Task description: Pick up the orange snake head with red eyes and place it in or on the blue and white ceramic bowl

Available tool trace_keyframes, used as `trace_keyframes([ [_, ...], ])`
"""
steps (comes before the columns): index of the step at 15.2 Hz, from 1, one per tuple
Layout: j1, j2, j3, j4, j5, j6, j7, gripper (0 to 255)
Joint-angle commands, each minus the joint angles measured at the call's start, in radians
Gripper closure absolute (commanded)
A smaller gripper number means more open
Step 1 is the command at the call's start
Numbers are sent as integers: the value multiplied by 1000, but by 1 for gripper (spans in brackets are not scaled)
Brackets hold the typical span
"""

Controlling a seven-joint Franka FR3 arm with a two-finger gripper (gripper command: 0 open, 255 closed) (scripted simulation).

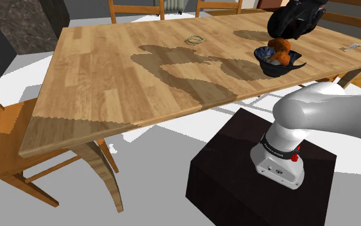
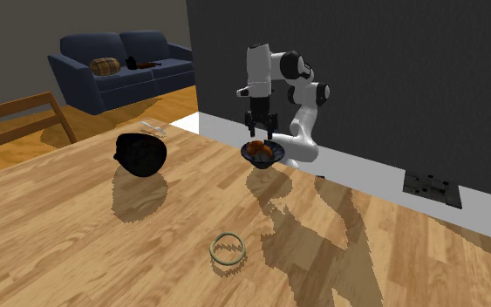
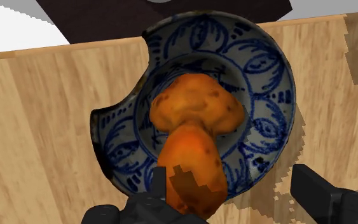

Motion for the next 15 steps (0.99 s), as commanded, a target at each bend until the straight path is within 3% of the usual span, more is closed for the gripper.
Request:
trace_keyframes([
  [1, 0, 0, 0, 0, 0, 0, 0, 0],
  [3, 0, 0, 0, 0, 0, 0, 0, 0],
  [7, 14, 62, 1, 163, 7, -100, -4, 0],
  [15, 14, 62, 1, 163, 7, -100, -4, 0],
])
